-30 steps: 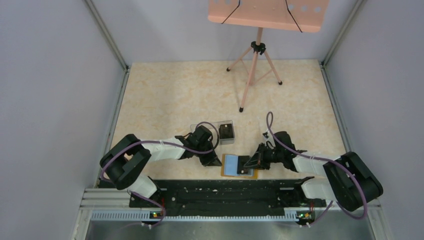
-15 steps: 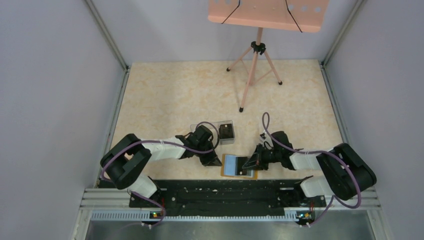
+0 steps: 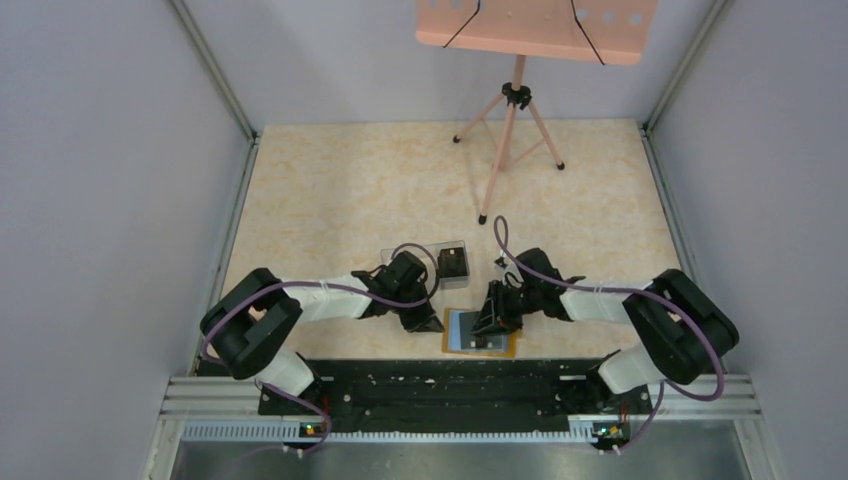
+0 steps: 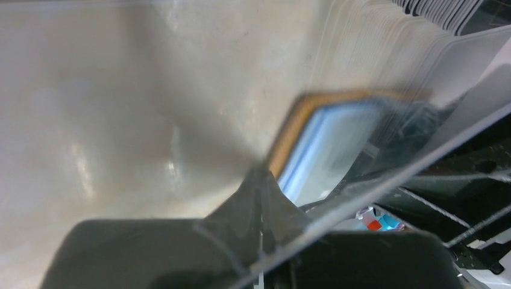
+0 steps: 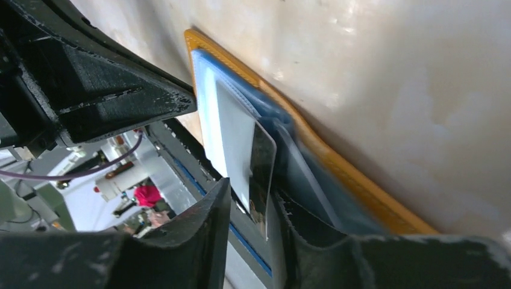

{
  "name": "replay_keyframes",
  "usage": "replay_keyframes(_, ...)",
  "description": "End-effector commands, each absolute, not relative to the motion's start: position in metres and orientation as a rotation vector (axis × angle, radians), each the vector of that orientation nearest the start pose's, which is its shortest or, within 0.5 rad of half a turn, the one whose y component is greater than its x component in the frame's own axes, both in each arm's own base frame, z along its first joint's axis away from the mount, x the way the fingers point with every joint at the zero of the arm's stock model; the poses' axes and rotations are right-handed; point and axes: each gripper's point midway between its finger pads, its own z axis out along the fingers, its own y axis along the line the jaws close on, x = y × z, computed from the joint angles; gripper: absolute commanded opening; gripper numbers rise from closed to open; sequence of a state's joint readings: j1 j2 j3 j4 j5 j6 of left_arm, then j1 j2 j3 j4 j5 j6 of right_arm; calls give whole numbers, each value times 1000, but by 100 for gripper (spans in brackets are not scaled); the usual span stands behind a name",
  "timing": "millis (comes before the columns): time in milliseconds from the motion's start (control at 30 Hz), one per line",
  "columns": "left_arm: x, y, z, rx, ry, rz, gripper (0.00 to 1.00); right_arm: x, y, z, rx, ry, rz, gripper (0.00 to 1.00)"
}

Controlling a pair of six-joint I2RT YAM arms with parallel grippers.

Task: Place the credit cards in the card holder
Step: Insert the credit card into the card holder.

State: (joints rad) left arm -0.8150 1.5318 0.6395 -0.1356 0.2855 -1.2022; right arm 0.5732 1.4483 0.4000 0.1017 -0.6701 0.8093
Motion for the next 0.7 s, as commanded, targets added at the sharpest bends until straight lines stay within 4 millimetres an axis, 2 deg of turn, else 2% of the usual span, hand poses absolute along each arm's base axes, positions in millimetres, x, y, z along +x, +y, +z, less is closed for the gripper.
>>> replay_keyframes(0,160,-284,16,-458,2877,-847,0,144,228,3,-63,2868,1012,36)
replay_keyframes(167,160,-285,17,-455,2876,-852,0,150,220,10,-115,2862,886,52)
replay_keyframes(267,161,-290,18,-439,2876,-864,0,149,221,10,-137,2867,870,56)
replay_keyframes(433,162,-299,20,-413,2877,-884,0,147,223,4,-181,2886,835,58)
replay_keyframes(533,164,-307,23,-394,2877,-906,0,147,233,4,-199,2880,894,58)
replay_keyframes(667,164,-316,24,-365,2886,-918,0,146,251,6,-204,2870,1037,50)
